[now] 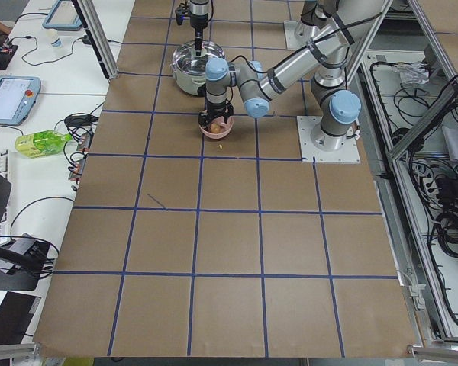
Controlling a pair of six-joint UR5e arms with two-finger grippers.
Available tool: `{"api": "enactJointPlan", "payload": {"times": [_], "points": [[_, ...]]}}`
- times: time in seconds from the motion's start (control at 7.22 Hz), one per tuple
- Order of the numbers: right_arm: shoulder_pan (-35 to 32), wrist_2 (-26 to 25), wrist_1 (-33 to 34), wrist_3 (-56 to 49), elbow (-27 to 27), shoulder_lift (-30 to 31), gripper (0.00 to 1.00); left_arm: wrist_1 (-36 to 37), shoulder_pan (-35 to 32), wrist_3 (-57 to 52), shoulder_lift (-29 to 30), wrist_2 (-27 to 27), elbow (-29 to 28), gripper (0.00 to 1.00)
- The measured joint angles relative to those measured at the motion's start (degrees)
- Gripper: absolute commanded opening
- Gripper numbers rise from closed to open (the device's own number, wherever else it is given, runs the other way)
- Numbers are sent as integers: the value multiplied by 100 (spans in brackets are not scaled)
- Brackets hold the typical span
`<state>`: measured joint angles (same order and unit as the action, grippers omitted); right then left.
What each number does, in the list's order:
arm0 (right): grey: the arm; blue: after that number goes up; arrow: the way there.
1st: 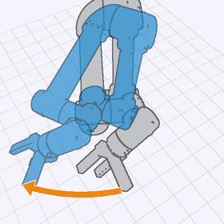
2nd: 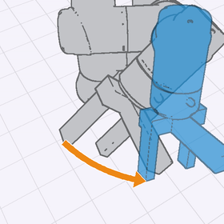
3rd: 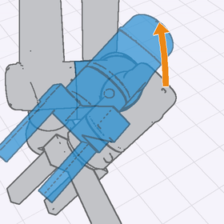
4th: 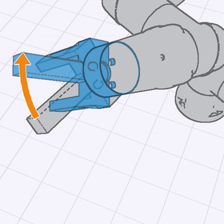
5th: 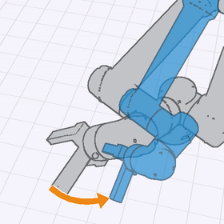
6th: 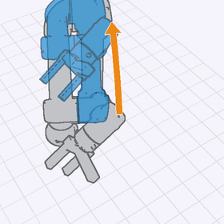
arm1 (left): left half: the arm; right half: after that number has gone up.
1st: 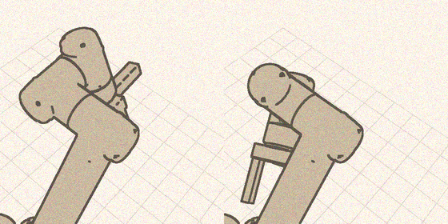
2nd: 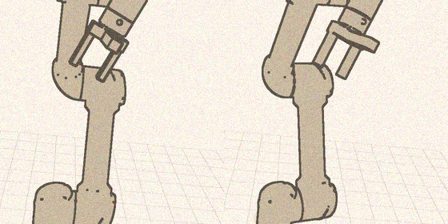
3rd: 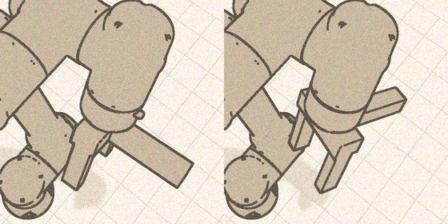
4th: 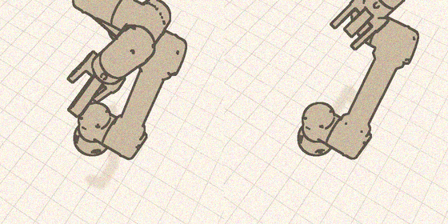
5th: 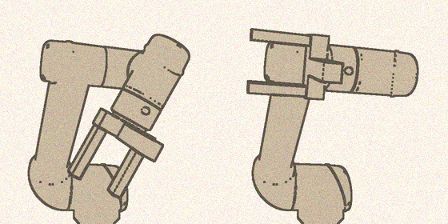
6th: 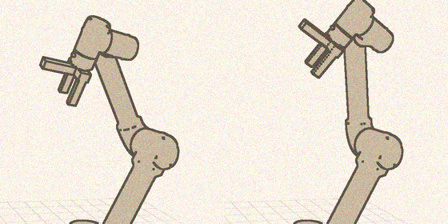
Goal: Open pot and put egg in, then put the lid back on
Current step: 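Close the left gripper on the egg while the right grasps the lid knob, then lift the glass lid off with the right gripper while the left raises the egg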
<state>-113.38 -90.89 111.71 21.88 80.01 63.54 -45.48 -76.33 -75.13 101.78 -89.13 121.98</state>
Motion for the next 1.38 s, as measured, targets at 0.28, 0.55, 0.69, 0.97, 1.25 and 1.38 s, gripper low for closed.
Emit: {"api": "enactJointPlan", "payload": {"times": [0.28,0.55,0.69,0.97,1.25,1.38], "points": [[-1,-9,1,-76,-12,6,8,5,4,-19,30,37,44,97],[-1,-17,-1,-119,-25,11,6,92,4,-18,180,55,41,88],[-3,-17,0,-133,-35,22,6,176,4,-13,250,75,41,78],[-1,-23,-16,-149,-87,98,6,239,4,3,303,131,30,62],[35,-71,-218,-236,-200,255,5,249,4,20,321,151,24,54],[129,-80,-476,-401,-206,431,5,248,4,23,323,187,24,38]]}}
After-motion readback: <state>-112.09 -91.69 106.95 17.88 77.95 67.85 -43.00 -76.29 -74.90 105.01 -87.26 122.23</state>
